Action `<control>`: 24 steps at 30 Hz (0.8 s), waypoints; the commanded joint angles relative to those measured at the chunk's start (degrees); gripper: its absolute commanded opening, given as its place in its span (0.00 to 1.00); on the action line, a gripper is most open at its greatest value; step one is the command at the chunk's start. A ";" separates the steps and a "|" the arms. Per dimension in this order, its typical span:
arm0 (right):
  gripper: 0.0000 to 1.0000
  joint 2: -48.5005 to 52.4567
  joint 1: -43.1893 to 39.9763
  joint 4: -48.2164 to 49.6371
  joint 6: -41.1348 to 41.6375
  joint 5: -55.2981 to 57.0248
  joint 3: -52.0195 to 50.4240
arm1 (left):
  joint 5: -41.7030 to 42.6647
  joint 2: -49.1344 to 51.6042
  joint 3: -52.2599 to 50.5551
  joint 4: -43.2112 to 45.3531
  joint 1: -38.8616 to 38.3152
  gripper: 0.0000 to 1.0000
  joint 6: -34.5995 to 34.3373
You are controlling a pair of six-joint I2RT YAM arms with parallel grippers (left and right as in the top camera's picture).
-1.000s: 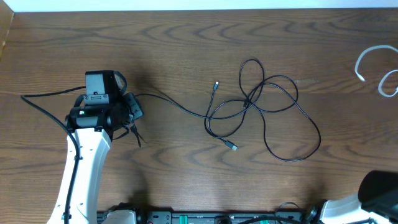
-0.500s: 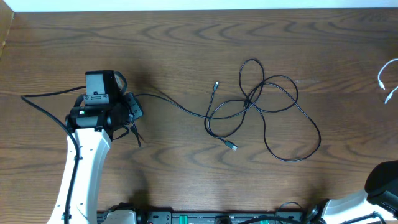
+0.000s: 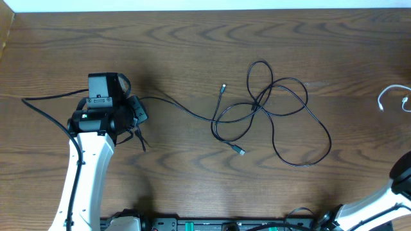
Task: Untangle cables
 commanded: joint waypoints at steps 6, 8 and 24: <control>0.03 5.81 -4.11 0.28 -1.95 -7.43 -0.15 | 0.52 0.20 0.70 -0.35 -0.13 0.07 0.76; 0.31 5.81 -4.48 0.61 -1.95 -9.42 -0.15 | 0.52 0.20 0.70 -0.35 -0.13 0.07 0.76; 0.89 0.85 -1.55 -1.97 -7.37 -28.17 5.53 | 0.52 0.20 0.70 -0.33 -0.13 0.08 0.76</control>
